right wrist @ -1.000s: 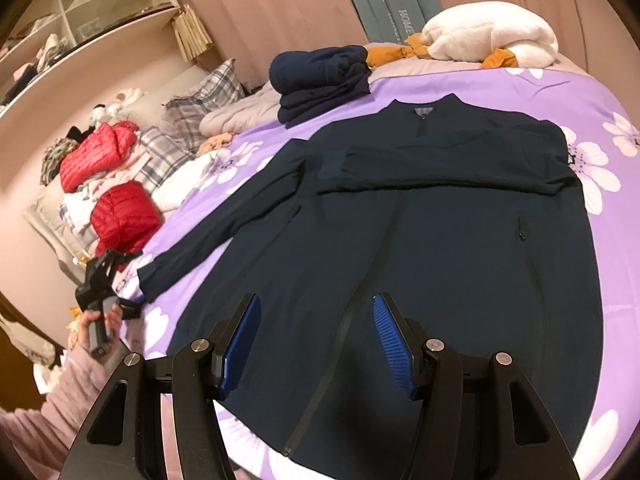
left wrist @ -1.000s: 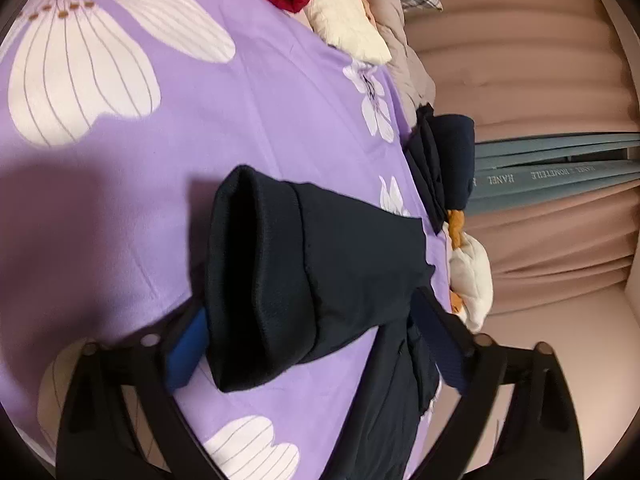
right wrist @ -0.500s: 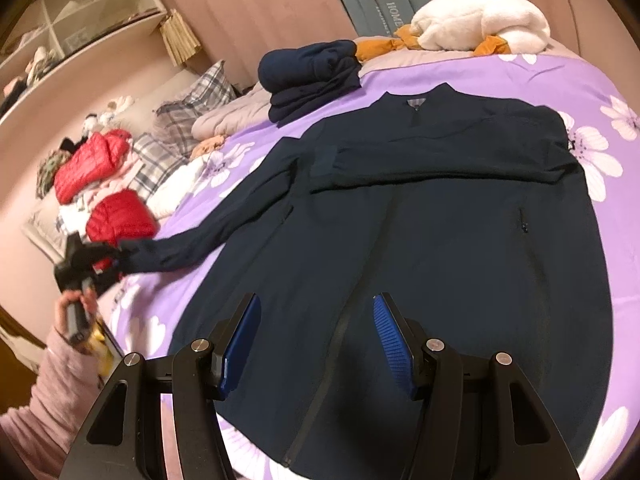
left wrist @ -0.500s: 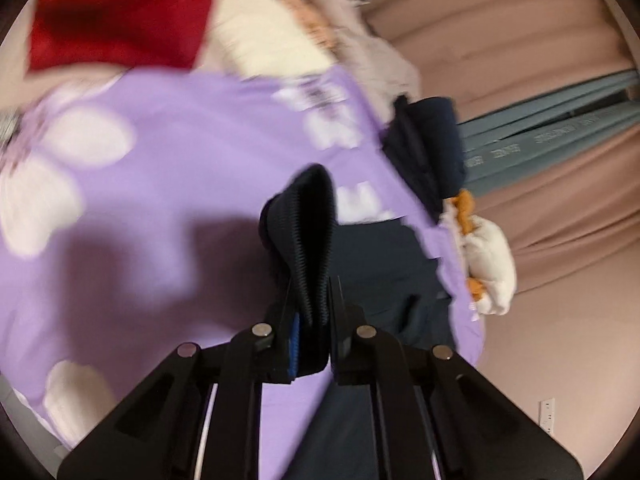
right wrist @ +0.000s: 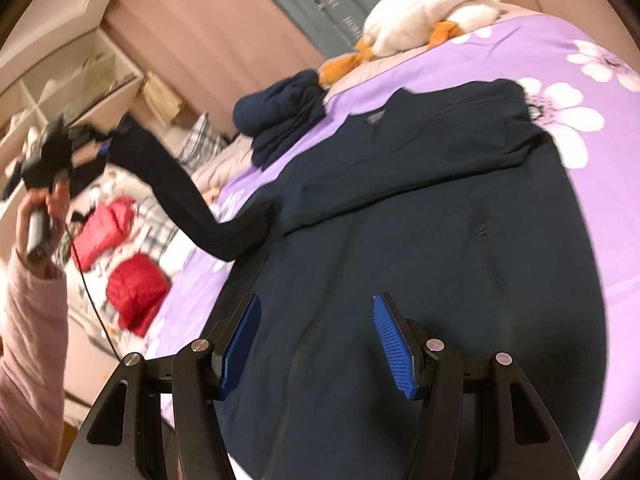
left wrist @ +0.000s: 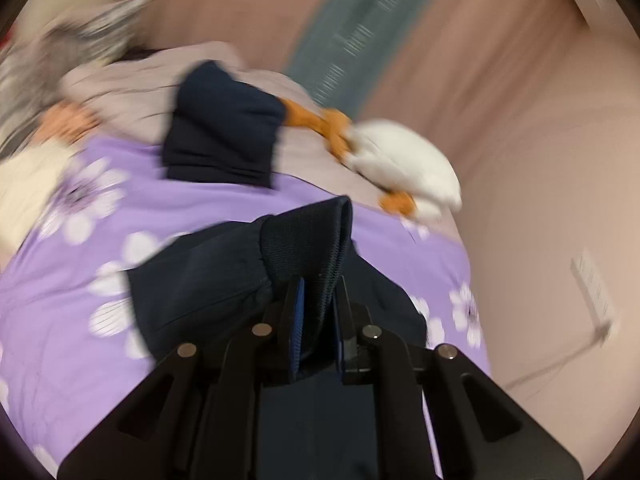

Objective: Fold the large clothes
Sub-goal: 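Lift the sleeve with the left tool and carry it across the body, then lay the sleeve over the folded sleeve and open the left tool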

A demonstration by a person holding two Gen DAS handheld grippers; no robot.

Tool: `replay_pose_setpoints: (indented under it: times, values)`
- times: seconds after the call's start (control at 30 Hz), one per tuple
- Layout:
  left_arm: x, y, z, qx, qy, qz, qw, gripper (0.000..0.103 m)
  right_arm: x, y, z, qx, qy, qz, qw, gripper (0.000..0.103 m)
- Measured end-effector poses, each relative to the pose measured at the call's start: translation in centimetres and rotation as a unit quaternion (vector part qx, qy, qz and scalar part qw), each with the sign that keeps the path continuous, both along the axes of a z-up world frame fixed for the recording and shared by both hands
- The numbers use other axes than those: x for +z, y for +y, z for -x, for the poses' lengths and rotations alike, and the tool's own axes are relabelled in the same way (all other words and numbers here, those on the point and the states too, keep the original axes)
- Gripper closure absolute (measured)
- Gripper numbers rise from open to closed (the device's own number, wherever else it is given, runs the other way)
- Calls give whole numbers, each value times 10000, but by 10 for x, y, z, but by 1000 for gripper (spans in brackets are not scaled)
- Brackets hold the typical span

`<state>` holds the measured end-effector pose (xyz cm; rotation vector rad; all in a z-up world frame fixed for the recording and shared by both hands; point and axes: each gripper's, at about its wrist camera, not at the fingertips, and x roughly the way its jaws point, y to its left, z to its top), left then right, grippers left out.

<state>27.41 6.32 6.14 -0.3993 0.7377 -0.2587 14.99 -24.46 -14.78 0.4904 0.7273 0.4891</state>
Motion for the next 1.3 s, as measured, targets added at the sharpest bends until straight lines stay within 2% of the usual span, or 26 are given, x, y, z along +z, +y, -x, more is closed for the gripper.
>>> replay_pose_setpoints:
  times: [0.17,0.23,0.3,0.33,0.37,0.43,0.53,0.63,0.77,0.87,0.97,1.03,1.13,1.2,1.3]
  values:
    - [-25,-119,-46,-863,465,-193,9950,91,-4,-35,8,-327,-42,-117,9994,44]
    - [-49,-172,-62,-1262,595,-397,9894,89,-7,-51,11,-517,-28,-130,9986,44]
    - [-71,-205,-77,-1476,670,-545,9853,87,-10,-61,11,-649,15,-138,9978,44]
    - [-84,-215,-83,-1536,776,-502,9838,74,-13,-68,12,-722,65,-138,9973,44]
    - [-97,-221,-91,-1602,930,-399,9819,50,-15,-72,10,-773,120,-128,9969,44]
    - [-116,-220,-98,-1673,1136,-108,9793,29,-19,-78,9,-824,222,-112,9963,44]
    - [-124,-203,-103,-1734,1209,126,9773,28,-23,-84,8,-822,311,-80,9961,44]
    - [-126,-155,-97,-1560,1107,472,9804,28,-20,-84,-3,-818,355,-44,9960,44]
    - [-139,-73,-80,-962,1106,749,9864,27,-13,-81,-32,-769,357,-250,9961,43]
    - [-165,2,-64,-373,1223,956,9872,27,-11,-80,-62,-768,370,-306,9959,42]
    - [-195,54,-49,-56,1386,1497,9790,27,-15,-77,-100,-785,619,-627,9930,42]
    - [-226,87,-40,132,1551,2147,9642,27,-18,-73,-124,-907,681,-771,9906,42]
    - [-255,116,-32,431,1625,2818,9446,27,-22,-65,-149,-1032,774,-846,9880,42]
    - [-265,124,-34,466,1615,3093,9360,27,-28,-60,-165,-1150,990,-709,9859,42]
    - [-270,117,-43,284,1544,3265,9321,27,-39,-58,-175,-1275,1285,-606,9816,42]
